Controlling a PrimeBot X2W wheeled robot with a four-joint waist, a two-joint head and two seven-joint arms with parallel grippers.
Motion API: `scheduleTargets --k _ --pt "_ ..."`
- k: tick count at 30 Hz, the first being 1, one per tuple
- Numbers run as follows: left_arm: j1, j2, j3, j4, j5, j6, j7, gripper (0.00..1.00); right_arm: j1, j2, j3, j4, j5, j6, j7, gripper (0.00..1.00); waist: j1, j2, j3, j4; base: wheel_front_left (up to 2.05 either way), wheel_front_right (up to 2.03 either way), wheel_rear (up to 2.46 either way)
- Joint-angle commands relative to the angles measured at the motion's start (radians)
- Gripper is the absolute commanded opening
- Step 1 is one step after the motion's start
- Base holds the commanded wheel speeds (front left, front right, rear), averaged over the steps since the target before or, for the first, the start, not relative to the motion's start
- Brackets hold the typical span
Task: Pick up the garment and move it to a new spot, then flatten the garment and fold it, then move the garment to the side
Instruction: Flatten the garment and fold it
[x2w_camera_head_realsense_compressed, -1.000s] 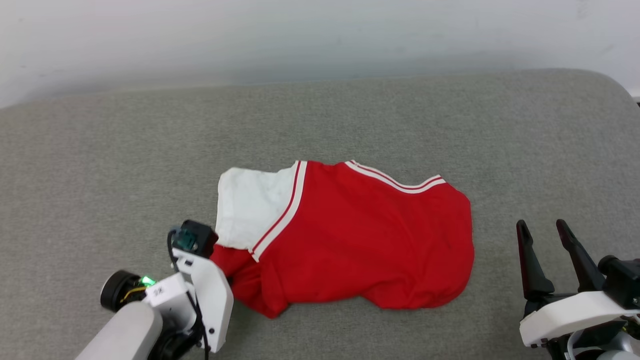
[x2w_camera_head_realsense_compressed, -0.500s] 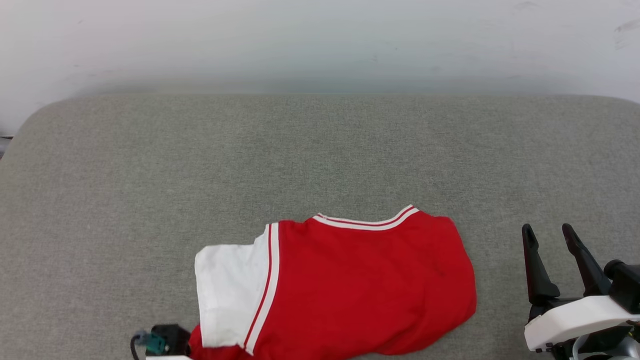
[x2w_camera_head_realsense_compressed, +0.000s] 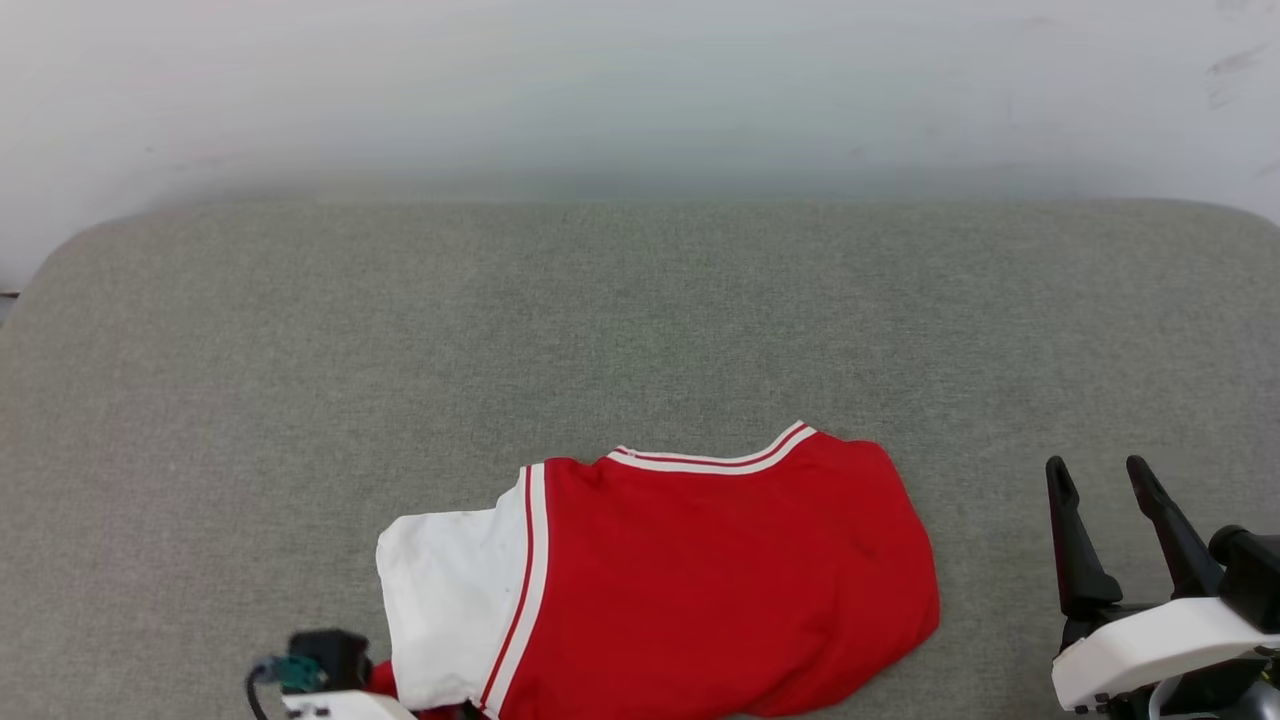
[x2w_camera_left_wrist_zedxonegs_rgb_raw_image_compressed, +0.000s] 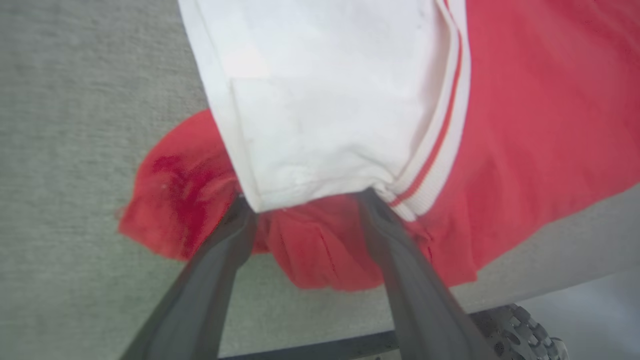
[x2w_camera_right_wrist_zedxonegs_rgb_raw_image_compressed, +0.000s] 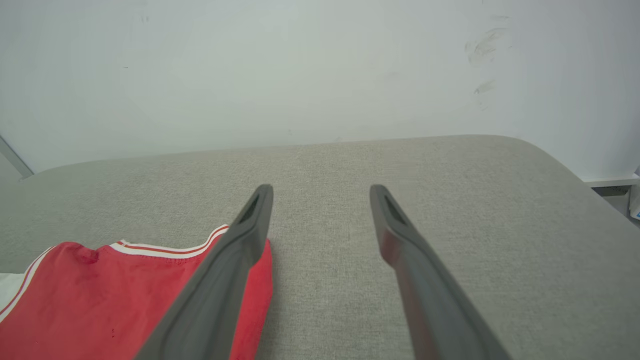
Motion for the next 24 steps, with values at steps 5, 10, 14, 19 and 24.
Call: scheduleTargets --k 5,10,14,19,24 --pt "-0.044 0.023 0.039 -0.027 0.048 0.021 -0.073 1.0 0.021 0.002 -0.005 -0.01 -0.003 -0.001 0.007 1.0 0.0001 0.0 -0.025 -0.01 0.0 0.0 0.0" --pt "-0.08 0.044 0.076 -0.068 0.085 0.048 -0.132 1.0 0.029 0.001 -0.009 -0.024 0.001 -0.001 0.013 1.0 0.0001 0.0 -0.032 -0.01 0.0 0.0 0.0" --pt "-0.142 0.069 0.079 -0.085 0.113 0.05 -0.118 1.0 0.022 0.001 -0.007 -0.034 0.002 -0.001 0.016 1.0 0.0001 0.0 -0.019 -0.011 0.0 0.0 0.0" --pt "-0.263 0.094 0.042 -0.07 0.129 -0.003 -0.051 1.0 -0.005 0.001 0.004 -0.042 0.002 -0.001 0.013 1.0 0.0001 0.0 0.021 -0.019 0.0 0.0 0.0" --pt "-0.399 0.093 -0.031 -0.02 0.112 -0.089 0.073 1.0 -0.03 0.001 0.015 -0.033 0.004 -0.001 0.004 1.0 0.0001 0.0 0.071 -0.042 0.0 0.0 0.0"
